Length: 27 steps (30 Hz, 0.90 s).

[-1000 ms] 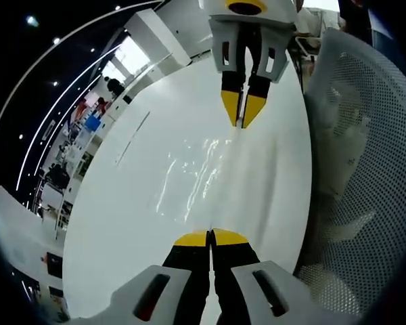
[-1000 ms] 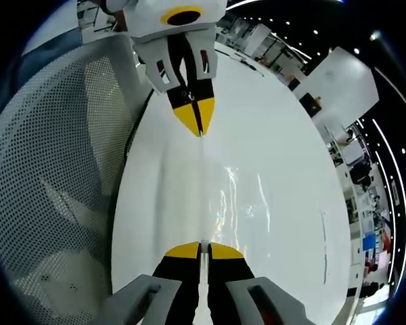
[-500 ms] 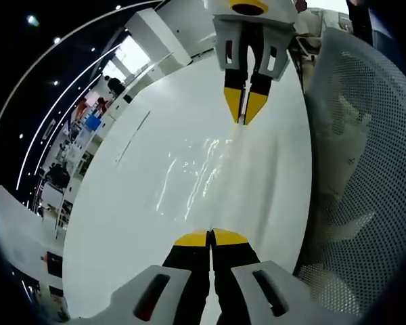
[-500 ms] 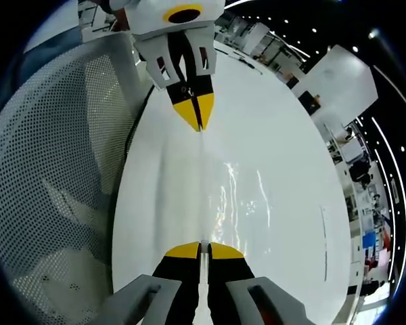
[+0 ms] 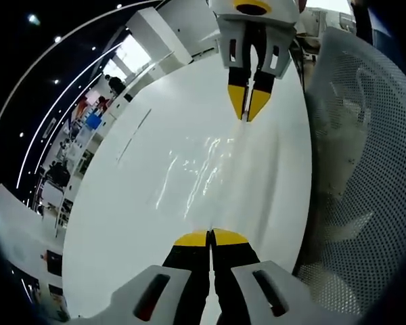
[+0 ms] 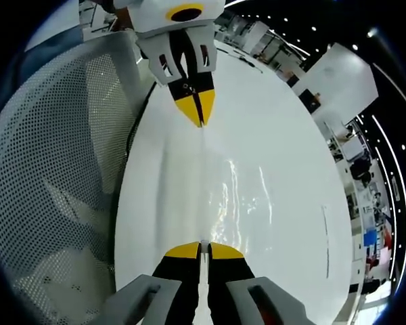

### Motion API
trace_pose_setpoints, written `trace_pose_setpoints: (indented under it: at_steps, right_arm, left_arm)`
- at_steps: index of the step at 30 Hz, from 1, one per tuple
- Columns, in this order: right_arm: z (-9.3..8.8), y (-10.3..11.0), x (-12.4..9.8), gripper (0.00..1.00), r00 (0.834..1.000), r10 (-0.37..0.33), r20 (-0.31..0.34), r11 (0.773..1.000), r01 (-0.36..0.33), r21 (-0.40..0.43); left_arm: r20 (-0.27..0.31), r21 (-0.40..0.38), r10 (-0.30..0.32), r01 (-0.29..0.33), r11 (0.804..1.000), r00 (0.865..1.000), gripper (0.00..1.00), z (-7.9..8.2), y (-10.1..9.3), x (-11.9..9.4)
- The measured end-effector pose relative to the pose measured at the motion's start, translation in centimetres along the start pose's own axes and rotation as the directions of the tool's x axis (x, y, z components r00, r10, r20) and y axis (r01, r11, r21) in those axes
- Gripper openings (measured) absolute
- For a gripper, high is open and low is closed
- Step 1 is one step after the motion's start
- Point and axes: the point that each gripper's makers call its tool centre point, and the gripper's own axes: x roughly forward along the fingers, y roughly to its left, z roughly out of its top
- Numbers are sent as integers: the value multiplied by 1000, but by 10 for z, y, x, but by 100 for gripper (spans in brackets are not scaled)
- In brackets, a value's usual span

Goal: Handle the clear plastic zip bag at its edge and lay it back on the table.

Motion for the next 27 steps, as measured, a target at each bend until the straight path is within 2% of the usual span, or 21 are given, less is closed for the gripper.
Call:
trace_pose_setpoints:
  at_steps: [6, 8, 10, 27]
  right_arm:
    - [1, 8, 1, 0, 999, 25, 28, 1000, -25, -9]
    - [4, 12, 1, 1, 998, 41, 43, 999, -42, 15]
    - [3, 13, 3, 3, 998, 55, 29, 998, -56, 34]
    - [25, -20, -15, 8, 993, 20, 116, 993, -33, 112]
  left_arm:
    - [10, 19, 3, -3, 1000, 1000, 0, 0, 1, -1]
    - [8, 26, 4, -5, 1000, 1000, 0, 0, 0, -2]
    - [5, 27, 5, -5, 1000, 1000, 0, -1, -1, -1]
    - [-14, 62, -3, 4, 998, 1000, 0, -4, -5, -3]
